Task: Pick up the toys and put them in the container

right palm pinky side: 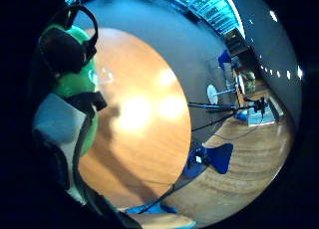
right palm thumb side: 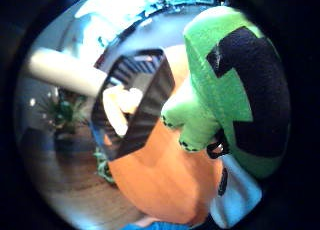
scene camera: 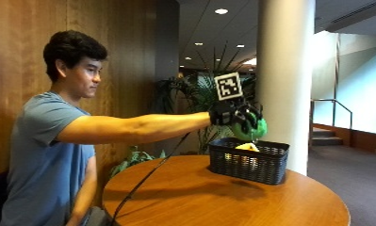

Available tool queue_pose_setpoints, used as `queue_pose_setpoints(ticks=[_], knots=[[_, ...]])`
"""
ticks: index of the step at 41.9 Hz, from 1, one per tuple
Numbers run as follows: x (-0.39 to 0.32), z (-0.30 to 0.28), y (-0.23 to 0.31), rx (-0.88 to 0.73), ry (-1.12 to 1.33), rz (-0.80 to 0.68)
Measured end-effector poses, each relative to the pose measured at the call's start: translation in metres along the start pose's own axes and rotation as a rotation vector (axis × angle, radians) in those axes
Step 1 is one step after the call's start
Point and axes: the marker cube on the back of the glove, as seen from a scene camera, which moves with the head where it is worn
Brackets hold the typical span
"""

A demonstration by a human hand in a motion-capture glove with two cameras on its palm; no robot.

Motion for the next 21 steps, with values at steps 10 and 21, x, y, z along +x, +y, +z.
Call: queue_pose_setpoints(ticks=[10, 21], knots=[[-0.037, -0.092, -0.008, 0.093, 0.032, -0.035], [-0.145, -0.112, -0.014, 0.128, -0.044, -0.008]])
